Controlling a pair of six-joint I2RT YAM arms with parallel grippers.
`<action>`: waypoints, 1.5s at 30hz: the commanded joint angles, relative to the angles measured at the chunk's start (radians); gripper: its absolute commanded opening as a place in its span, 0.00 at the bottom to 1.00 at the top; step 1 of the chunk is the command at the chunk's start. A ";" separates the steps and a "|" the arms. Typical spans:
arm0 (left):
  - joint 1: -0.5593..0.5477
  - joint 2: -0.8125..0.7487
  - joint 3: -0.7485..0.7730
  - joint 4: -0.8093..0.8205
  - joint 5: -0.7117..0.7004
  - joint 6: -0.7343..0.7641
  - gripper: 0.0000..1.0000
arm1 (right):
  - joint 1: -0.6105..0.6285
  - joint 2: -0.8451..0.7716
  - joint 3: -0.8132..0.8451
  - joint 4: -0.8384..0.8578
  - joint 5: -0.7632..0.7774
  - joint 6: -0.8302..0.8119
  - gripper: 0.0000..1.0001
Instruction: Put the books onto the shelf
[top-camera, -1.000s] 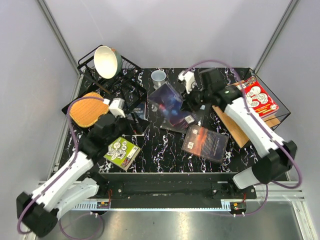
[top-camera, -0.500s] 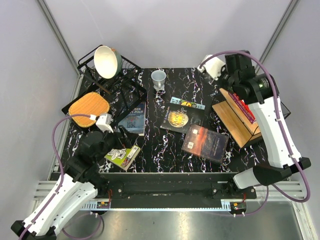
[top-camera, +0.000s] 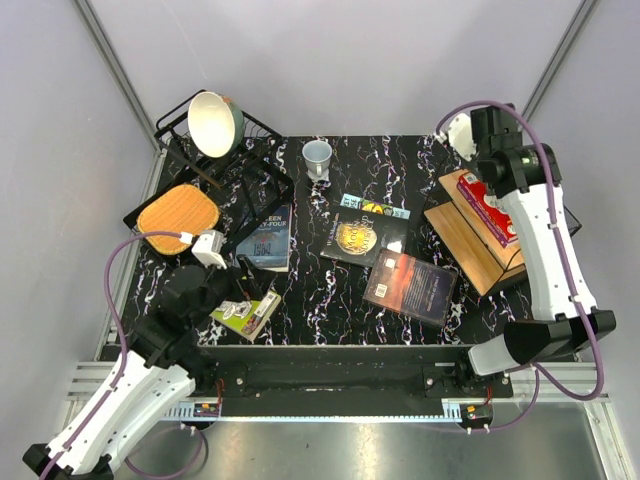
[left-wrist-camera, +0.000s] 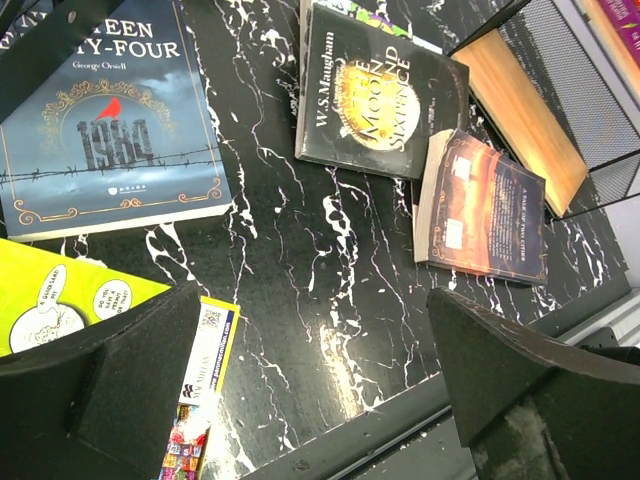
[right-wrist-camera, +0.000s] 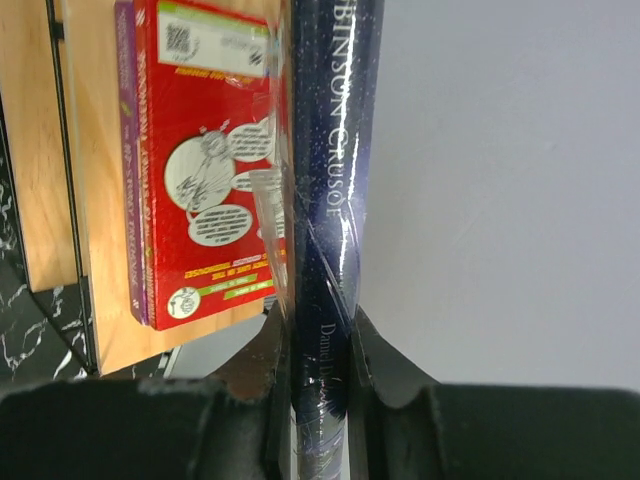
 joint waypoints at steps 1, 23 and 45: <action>0.002 -0.027 -0.004 0.036 0.016 0.015 0.99 | -0.022 -0.050 -0.081 0.136 0.127 -0.049 0.00; 0.002 -0.011 -0.007 0.042 0.027 0.011 0.99 | -0.026 -0.108 -0.426 0.159 -0.025 0.026 0.51; 0.004 -0.001 -0.007 0.045 0.026 0.013 0.99 | -0.045 0.035 -0.325 0.119 -0.148 0.146 0.73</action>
